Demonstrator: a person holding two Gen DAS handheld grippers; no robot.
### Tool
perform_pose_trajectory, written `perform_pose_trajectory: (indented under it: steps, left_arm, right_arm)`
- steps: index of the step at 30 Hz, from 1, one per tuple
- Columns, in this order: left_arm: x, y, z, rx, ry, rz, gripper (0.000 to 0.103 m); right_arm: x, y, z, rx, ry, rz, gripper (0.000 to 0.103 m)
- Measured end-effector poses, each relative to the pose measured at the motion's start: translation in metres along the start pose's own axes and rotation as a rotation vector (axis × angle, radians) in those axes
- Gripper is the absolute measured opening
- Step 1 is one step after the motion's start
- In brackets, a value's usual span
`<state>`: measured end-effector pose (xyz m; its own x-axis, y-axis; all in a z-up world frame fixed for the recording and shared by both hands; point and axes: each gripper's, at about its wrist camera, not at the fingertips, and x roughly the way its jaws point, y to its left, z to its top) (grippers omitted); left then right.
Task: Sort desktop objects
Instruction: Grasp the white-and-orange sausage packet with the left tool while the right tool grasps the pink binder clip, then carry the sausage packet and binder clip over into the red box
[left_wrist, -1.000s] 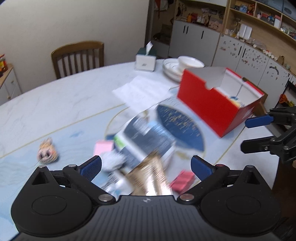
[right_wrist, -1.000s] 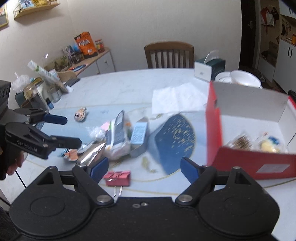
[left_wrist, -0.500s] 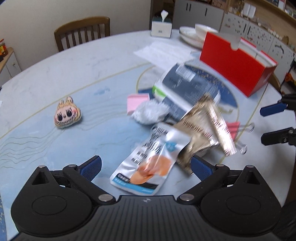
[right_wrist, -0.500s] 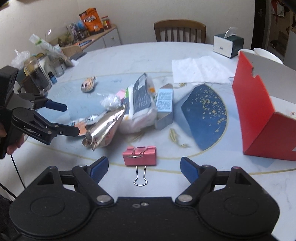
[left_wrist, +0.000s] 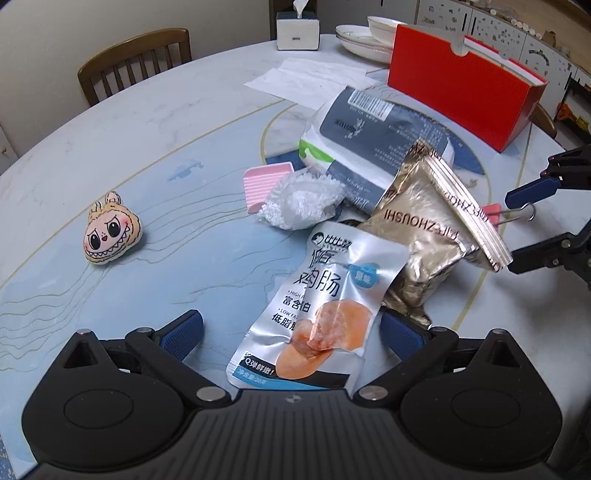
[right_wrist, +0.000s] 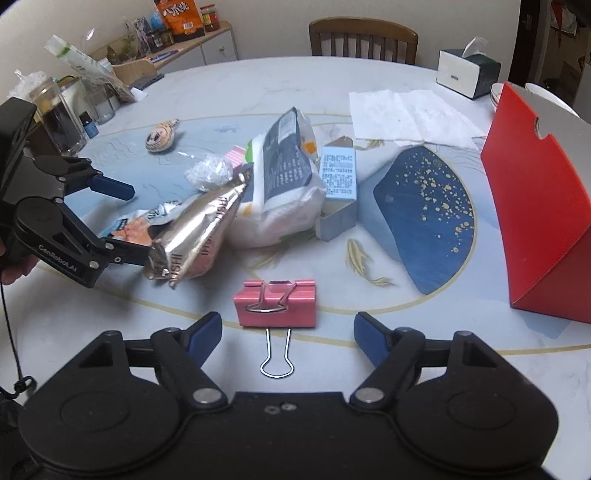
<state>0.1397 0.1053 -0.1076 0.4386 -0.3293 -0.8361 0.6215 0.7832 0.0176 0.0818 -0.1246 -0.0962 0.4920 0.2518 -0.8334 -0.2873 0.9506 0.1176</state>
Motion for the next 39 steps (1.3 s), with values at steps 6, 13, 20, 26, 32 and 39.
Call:
perform_pose_trajectory:
  steps: [6,13,20,26,32,39]
  left_arm:
    - [-0.001,0.000,-0.003,0.001,-0.021,-0.010,0.103]
    - [-0.001,0.000,-0.004,-0.003,-0.036,-0.006,0.097]
    - [-0.005,-0.003,-0.003,0.002,-0.048,-0.016,0.080]
    - [-0.008,-0.006,-0.002,0.002,-0.053,-0.013,0.059]
    - [-0.015,-0.008,0.000,-0.041,-0.075,-0.018,0.040]
    - [-0.020,-0.005,-0.002,-0.127,-0.081,-0.019,0.039]
  right_arm:
    - [0.008,0.000,0.003,0.001,0.013,-0.010,0.072]
    - [0.014,0.005,0.006,-0.023,0.019,-0.016,0.069]
    - [0.015,0.010,0.009,-0.035,0.017,-0.011,0.053]
    - [0.012,0.008,0.008,-0.025,0.019,-0.007,0.049]
    - [0.007,0.004,0.004,0.001,0.022,0.000,0.049]
    - [-0.008,-0.004,0.001,0.038,0.001,0.005,0.049]
